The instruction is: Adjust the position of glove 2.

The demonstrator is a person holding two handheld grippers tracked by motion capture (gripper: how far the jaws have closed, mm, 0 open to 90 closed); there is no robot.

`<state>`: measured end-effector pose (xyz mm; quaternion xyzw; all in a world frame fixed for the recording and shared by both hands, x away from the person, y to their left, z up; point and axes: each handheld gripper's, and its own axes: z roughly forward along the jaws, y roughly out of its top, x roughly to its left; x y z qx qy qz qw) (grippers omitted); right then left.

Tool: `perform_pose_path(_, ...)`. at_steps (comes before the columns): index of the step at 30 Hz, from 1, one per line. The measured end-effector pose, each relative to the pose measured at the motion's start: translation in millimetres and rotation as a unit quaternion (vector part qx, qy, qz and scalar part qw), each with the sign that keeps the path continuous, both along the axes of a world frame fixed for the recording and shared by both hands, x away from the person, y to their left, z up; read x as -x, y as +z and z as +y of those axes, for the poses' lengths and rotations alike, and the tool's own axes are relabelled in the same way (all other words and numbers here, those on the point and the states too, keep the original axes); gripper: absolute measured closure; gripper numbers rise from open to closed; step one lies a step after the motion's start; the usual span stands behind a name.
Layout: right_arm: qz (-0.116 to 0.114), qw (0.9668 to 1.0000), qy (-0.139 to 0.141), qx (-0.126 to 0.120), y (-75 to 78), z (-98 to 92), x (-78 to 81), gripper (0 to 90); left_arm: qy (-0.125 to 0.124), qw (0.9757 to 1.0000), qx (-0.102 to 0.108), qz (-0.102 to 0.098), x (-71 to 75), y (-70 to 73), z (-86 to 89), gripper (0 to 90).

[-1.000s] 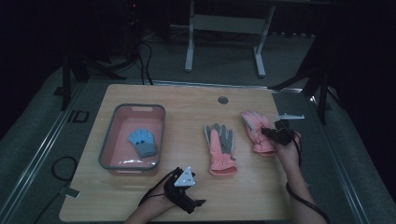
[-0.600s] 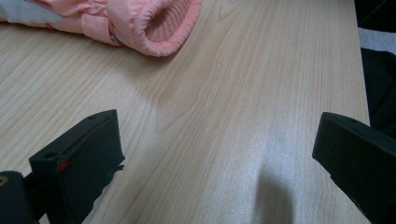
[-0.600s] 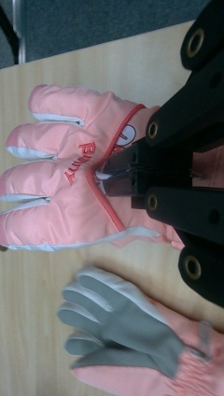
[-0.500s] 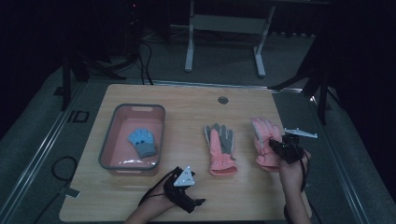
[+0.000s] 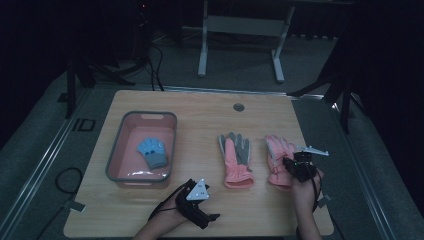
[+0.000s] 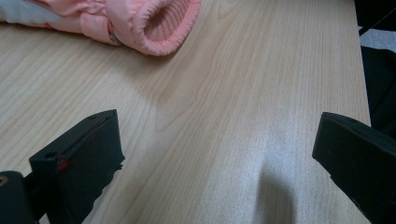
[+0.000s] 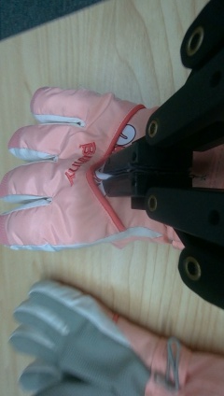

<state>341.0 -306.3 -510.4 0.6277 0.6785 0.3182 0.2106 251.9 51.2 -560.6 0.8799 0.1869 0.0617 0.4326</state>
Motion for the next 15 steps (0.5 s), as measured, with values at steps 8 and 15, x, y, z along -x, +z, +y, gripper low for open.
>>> perform_pose_path(8, 0.002, 1.0, 0.005, -0.001, -11.8, -1.1, -2.7, 82.5, -0.002, 1.0, 0.002, 0.001, 0.3, 0.0, 0.0, 1.7)
perform_pose_path(15, -0.022, 0.9972, 0.071, -0.015, 10.7, -14.7, -3.1, 66.8, -0.003, 1.0, 0.007, 0.003, 0.6, 0.3, 0.2, 1.6)
